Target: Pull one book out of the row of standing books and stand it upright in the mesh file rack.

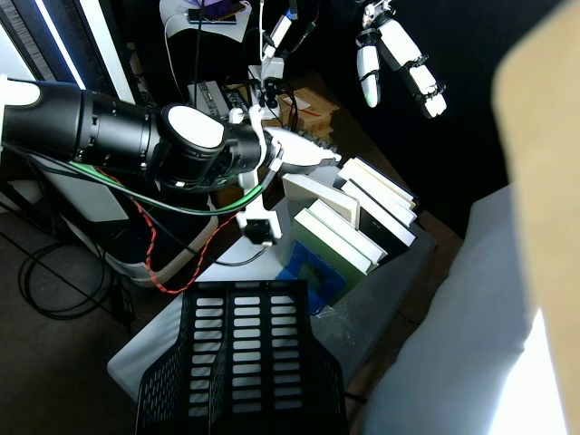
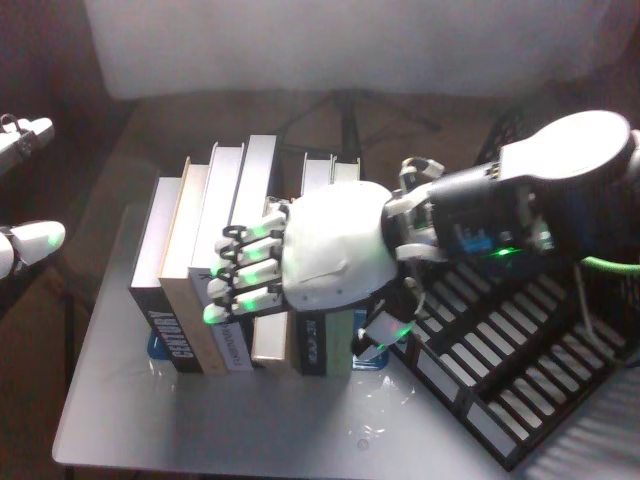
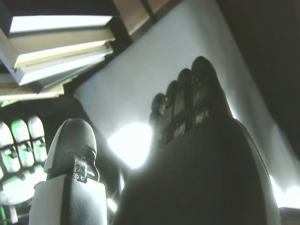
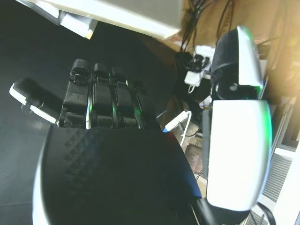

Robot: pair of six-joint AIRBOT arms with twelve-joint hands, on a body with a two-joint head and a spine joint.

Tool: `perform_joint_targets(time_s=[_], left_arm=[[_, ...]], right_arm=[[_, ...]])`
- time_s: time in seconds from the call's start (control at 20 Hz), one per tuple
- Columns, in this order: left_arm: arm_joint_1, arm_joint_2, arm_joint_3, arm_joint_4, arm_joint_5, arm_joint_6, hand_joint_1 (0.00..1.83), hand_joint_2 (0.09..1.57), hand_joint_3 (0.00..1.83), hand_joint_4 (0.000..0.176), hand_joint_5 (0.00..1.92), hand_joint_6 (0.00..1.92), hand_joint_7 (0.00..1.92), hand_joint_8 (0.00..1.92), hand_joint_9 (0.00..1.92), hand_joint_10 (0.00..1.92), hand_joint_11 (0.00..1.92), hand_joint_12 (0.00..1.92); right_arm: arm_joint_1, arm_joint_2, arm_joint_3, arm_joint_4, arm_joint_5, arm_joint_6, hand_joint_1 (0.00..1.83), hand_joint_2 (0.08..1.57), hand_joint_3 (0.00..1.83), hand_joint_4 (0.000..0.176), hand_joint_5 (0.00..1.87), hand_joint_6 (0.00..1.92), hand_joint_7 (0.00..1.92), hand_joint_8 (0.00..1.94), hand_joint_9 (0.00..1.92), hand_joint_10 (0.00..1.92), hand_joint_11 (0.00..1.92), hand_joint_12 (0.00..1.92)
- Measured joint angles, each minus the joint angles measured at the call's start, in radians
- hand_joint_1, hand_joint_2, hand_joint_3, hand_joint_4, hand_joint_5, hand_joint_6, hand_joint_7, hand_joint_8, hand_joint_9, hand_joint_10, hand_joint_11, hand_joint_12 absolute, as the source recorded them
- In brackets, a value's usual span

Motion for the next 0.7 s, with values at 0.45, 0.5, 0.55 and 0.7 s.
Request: perform_joint_targets(time_s=[0.45, 0.5, 0.55, 0.7], left_arm=[[0.029, 0.009, -0.001, -0.032, -0.024, 0.001, 0.53, 1.32, 0.00, 0.000, 0.03, 0.00, 0.00, 0.00, 0.00, 0.00, 0.00, 0.00], [0.034, 0.009, -0.001, -0.034, -0.028, 0.000, 0.52, 1.32, 0.00, 0.002, 0.04, 0.01, 0.00, 0.00, 0.00, 0.00, 0.00, 0.00], [0.043, 0.009, -0.001, -0.036, -0.033, -0.001, 0.53, 1.33, 0.00, 0.000, 0.05, 0.01, 0.00, 0.00, 0.00, 0.00, 0.00, 0.00], [0.062, 0.011, -0.005, -0.061, -0.037, 0.000, 0.58, 1.33, 0.00, 0.000, 0.06, 0.01, 0.00, 0.00, 0.00, 0.00, 0.00, 0.00]], right_arm=[[-0.031, -0.089, 0.078, -0.082, -0.052, 0.001, 0.96, 0.95, 0.00, 0.003, 0.00, 0.00, 0.00, 0.00, 0.00, 0.00, 0.00, 0.00], [-0.037, -0.101, 0.086, -0.085, -0.058, 0.001, 0.96, 0.94, 0.00, 0.006, 0.00, 0.00, 0.00, 0.00, 0.00, 0.00, 0.00, 0.00], [-0.041, -0.111, 0.092, -0.092, -0.064, 0.000, 0.95, 0.94, 0.00, 0.008, 0.00, 0.00, 0.00, 0.00, 0.00, 0.00, 0.00, 0.00], [-0.041, -0.127, 0.095, -0.130, -0.080, 0.000, 0.94, 0.92, 0.00, 0.030, 0.00, 0.00, 0.00, 0.00, 0.00, 0.00, 0.00, 0.00]])
